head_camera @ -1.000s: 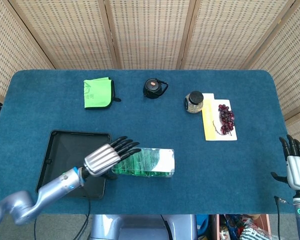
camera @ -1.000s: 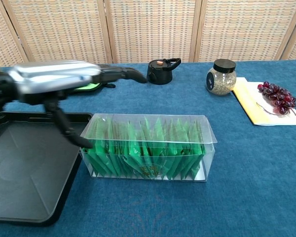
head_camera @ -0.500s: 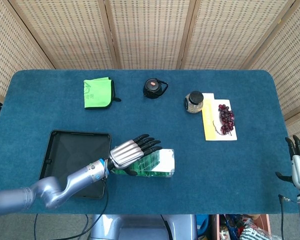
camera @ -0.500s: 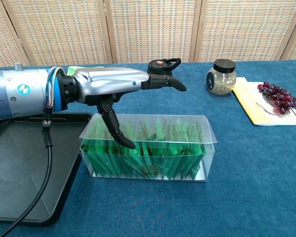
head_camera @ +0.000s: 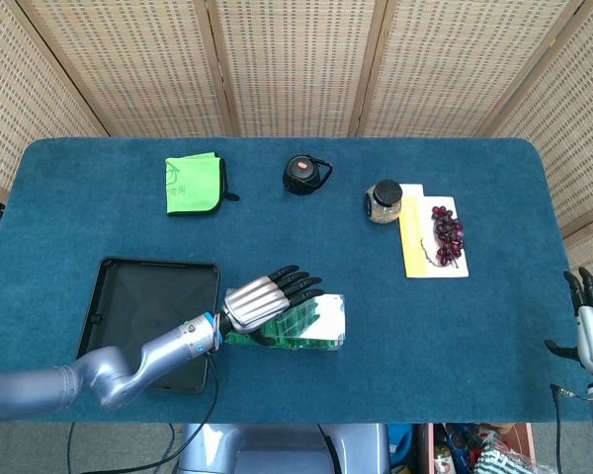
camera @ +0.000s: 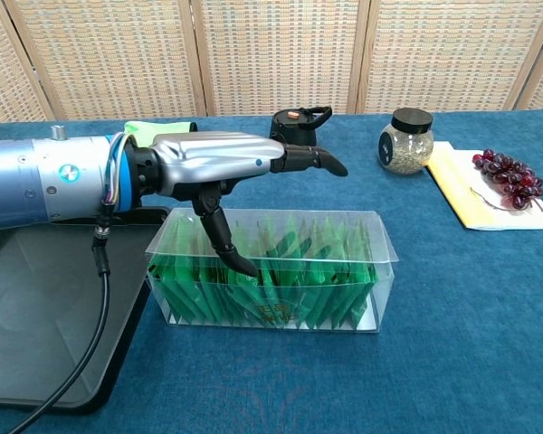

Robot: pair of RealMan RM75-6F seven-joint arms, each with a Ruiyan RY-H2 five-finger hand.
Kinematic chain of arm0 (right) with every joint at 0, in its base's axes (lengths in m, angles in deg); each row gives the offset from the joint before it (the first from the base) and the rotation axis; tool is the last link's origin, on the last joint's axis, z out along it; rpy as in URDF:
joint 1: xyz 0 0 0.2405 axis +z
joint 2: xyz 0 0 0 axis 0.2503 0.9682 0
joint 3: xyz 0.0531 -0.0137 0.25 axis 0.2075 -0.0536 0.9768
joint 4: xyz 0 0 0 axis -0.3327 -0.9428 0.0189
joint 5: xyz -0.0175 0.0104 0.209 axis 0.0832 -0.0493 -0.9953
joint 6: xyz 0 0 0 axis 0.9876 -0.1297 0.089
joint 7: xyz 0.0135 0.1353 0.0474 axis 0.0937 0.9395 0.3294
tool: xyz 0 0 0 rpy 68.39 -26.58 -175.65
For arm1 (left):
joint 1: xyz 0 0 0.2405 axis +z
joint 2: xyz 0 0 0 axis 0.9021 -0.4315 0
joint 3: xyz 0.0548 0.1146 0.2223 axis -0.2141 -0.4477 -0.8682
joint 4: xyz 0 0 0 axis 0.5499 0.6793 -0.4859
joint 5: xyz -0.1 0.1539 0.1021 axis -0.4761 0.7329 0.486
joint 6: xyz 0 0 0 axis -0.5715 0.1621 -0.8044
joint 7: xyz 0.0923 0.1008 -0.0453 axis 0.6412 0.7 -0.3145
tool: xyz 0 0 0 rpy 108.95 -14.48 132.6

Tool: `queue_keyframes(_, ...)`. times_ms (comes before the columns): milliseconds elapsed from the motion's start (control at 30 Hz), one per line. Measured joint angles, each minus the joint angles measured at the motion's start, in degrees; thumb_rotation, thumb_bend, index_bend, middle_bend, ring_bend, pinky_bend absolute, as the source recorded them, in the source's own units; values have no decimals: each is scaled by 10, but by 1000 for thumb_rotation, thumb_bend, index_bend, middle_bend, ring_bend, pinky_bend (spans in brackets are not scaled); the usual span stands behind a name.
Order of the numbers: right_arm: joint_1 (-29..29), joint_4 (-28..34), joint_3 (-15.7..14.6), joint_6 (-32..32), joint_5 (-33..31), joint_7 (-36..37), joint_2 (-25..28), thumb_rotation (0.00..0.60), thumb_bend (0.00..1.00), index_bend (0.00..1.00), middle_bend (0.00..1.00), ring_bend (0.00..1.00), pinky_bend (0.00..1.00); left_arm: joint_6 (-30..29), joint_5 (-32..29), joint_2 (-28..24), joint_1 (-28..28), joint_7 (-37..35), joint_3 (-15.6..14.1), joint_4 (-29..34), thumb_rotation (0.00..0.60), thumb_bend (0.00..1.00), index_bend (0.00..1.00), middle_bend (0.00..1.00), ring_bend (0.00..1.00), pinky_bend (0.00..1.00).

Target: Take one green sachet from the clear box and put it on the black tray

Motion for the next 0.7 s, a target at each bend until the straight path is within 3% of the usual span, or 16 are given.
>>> queue_keyframes(200, 1, -1, 0, -3, -1, 2, 0, 600, 0, 0, 0, 0, 0, -7, -8, 2, -4, 1, -3, -1, 600, 297, 173, 0, 0, 0)
queue_keyframes(500, 3, -3, -1, -7, -3, 3, 0, 600, 0, 0, 0, 0, 0, -15, -17, -6, -9, 0, -4, 4, 600, 319, 247, 0, 0, 0)
queue_keyframes(700, 4, -4, -2, -9, -5, 2, -1, 600, 0, 0, 0, 0, 0, -21, -39, -16, -15, -2, 20, 2, 600, 320, 271, 0, 0, 0)
